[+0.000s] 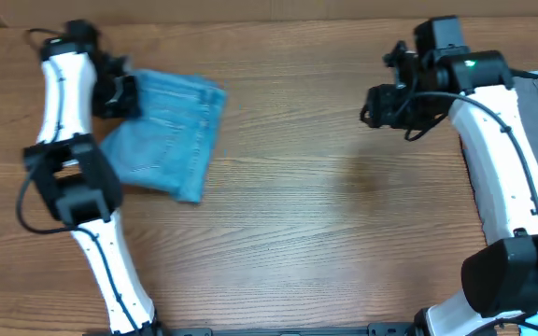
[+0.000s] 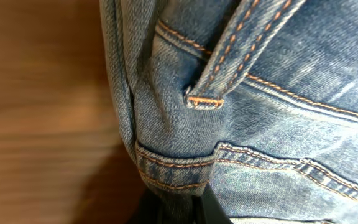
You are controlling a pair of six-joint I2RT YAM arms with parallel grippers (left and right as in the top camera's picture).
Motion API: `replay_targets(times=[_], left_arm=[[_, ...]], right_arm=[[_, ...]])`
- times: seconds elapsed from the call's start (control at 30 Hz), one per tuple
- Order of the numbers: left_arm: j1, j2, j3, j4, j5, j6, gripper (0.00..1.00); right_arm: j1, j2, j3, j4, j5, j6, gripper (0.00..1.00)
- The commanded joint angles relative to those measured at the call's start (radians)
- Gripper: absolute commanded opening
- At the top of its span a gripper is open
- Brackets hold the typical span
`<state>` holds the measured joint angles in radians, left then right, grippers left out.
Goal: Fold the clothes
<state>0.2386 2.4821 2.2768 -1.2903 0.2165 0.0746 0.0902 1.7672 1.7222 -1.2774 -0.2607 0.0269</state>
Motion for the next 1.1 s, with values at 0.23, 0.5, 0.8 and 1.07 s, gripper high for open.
replay_targets(times=[0.23,0.5,0.8,1.07], left_arm=[[0.302,0.007,0.03,0.322,-0.227,-0.007,0.04],[0.289,0.002,0.042,0.402,-0.224,-0.011,0.93],[0.171,-0.198,0.281,0.116,-0.073,-0.148,1.0],[-0.214,-0.358,0.281,-0.071,-0.236,-0.111,1.0]], right_arm=[[-0.114,-0.005,0.014,0.019,0.008,0.004,0.64],[-0.114,-0.005,0.014,0.036,0.005,0.011,0.64],[-0.114,-0.005,0.014,0.178,0.032,0.011,1.0],[-0.125,-0.006,0.014,0.255,0.036,0.011,1.0]])
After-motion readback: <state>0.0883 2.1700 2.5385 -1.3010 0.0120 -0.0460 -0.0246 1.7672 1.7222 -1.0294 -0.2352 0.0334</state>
